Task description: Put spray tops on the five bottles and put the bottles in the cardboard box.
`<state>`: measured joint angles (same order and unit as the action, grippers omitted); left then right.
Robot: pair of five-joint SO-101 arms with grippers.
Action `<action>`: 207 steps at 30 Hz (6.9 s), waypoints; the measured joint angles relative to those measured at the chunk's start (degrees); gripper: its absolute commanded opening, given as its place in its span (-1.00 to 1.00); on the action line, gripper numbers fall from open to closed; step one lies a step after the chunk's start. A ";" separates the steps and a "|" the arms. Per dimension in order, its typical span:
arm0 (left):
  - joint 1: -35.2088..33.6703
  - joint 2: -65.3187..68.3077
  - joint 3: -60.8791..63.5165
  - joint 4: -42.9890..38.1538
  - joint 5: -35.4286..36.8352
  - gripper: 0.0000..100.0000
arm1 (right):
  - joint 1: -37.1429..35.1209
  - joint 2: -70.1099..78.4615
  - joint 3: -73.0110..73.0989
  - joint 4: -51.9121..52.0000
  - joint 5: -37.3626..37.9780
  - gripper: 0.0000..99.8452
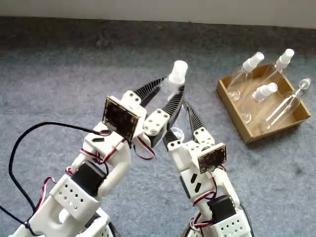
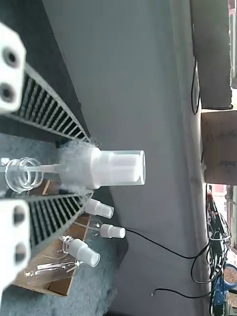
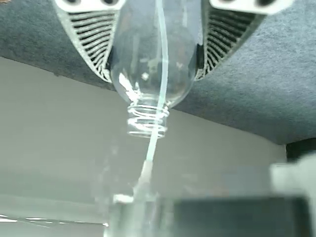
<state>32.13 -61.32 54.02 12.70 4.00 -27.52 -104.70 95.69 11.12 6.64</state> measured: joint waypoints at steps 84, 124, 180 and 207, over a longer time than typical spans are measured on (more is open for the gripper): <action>2.20 -1.41 13.54 -4.13 0.18 -0.68 | 0.44 0.09 0.00 1.49 -0.18 -0.92; -22.15 -36.92 4.31 45.10 0.18 -0.99 | 7.82 0.09 0.00 1.76 -0.18 -0.92; -31.03 -42.90 35.87 55.38 0.18 -0.99 | 51.60 46.95 -37.63 -10.64 -0.18 -0.92; -31.03 -42.90 36.13 55.38 0.18 -0.99 | 52.40 72.09 -19.69 -49.58 -0.26 -0.92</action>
<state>1.10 -104.22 90.15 68.09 4.18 24.88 -32.62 76.00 -38.46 6.37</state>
